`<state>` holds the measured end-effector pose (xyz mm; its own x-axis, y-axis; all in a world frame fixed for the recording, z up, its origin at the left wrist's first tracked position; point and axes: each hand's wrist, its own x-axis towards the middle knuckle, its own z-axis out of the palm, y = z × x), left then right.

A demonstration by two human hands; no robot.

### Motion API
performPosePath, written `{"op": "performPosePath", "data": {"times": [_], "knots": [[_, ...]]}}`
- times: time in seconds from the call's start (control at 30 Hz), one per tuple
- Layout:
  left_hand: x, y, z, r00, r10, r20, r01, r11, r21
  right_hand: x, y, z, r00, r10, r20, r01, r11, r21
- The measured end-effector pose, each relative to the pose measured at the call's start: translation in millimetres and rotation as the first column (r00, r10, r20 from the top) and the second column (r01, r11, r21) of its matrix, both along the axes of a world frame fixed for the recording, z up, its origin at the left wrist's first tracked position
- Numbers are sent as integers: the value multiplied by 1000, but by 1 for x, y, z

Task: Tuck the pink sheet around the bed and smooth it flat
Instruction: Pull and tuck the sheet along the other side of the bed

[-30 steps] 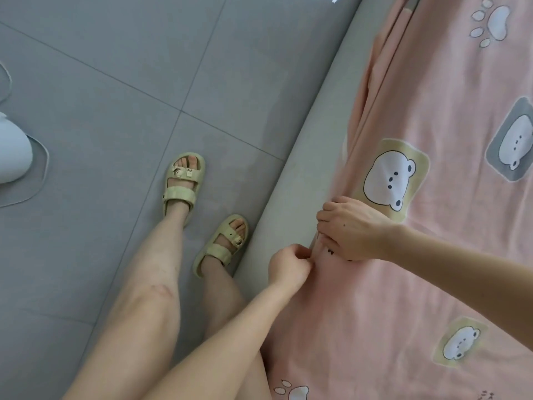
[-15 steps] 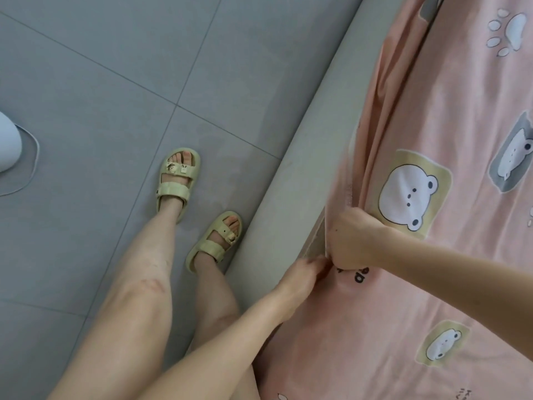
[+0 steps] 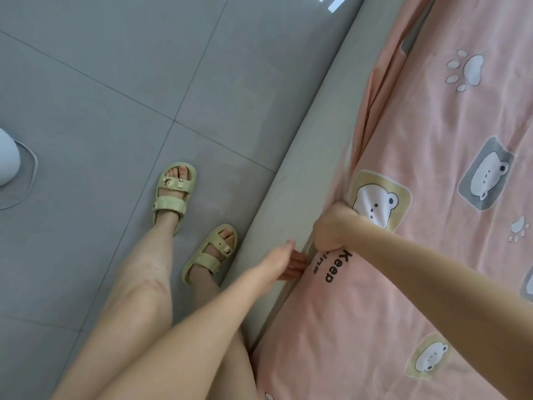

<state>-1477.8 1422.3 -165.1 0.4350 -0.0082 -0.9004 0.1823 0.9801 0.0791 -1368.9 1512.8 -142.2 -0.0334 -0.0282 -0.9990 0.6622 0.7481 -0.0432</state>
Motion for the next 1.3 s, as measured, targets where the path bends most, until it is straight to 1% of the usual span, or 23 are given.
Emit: {"op": "performPosePath", "data": {"times": [0.03, 0.07, 0.1, 0.17, 0.3, 0.33, 0.4, 0.47, 0.53, 0.6, 0.63, 0.7, 0.77, 0.83, 0.87, 0.93, 1.0, 1.1, 1.17, 1.3], "knots": [[-7, 14, 1, 998, 66, -23, -65, 997, 32, 4, 5, 6, 990, -110, -92, 116, 992, 55], [-13, 29, 1, 992, 114, -61, -110, 991, 71, 8, 12, 13, 959, -215, -183, 238, 965, 114], [-18, 43, 3, 983, 155, -95, -144, 983, 113, 14, 23, 22, 922, -269, -278, 324, 930, 175], [-22, 70, 7, 969, 205, -140, -180, 968, 174, 28, 51, 39, 872, -242, -425, 381, 881, 280], [-15, 121, 23, 972, 175, -155, -129, 955, 266, 57, 114, 69, 782, -178, -598, 508, 737, 446], [-11, 134, 26, 973, 170, -153, -122, 951, 285, 64, 129, 74, 768, -148, -623, 528, 697, 486], [0, 157, 28, 977, 150, -154, -95, 944, 315, 80, 153, 80, 773, -121, -622, 544, 631, 553], [16, 178, 27, 981, 112, -157, -56, 945, 323, 97, 175, 82, 771, -79, -632, 541, 604, 586], [37, 196, 24, 983, 58, -173, 2, 945, 326, 116, 197, 84, 766, -25, -643, 512, 627, 587], [56, 213, 21, 983, -2, -183, 63, 943, 327, 131, 222, 78, 752, 65, -656, 445, 683, 579], [66, 222, 16, 984, -16, -178, 70, 949, 306, 136, 234, 71, 750, 88, -656, 411, 714, 567], [86, 241, 7, 984, 19, -178, 29, 964, 264, 144, 262, 49, 743, 120, -659, 348, 771, 533], [97, 253, 1, 978, 37, -207, 17, 968, 252, 136, 279, 31, 786, 115, -607, 249, 840, 482], [107, 260, -3, 961, 29, -276, 71, 936, 345, 126, 294, 16, 856, 100, -508, 138, 902, 409], [111, 261, -2, 947, 42, -320, 95, 911, 401, 122, 300, 12, 882, 107, -460, 91, 918, 387], [116, 258, 4, 921, 61, -384, 141, 869, 475, 120, 306, 9, 894, 159, -420, -3, 938, 347], [121, 250, 11, 911, 74, -406, 158, 847, 508, 125, 304, 11, 891, 154, -427, -29, 958, 285], [128, 245, 21, 920, 75, -385, 136, 859, 493, 134, 300, 20, 915, 115, -386, -22, 972, 235], [127, 246, 21, 930, 37, -366, 151, 869, 471, 138, 302, 25, 920, 85, -382, -3, 978, 210], [124, 253, 22, 959, -35, -282, 157, 892, 424, 138, 306, 28, 927, 56, -372, 9, 985, 170]]}}
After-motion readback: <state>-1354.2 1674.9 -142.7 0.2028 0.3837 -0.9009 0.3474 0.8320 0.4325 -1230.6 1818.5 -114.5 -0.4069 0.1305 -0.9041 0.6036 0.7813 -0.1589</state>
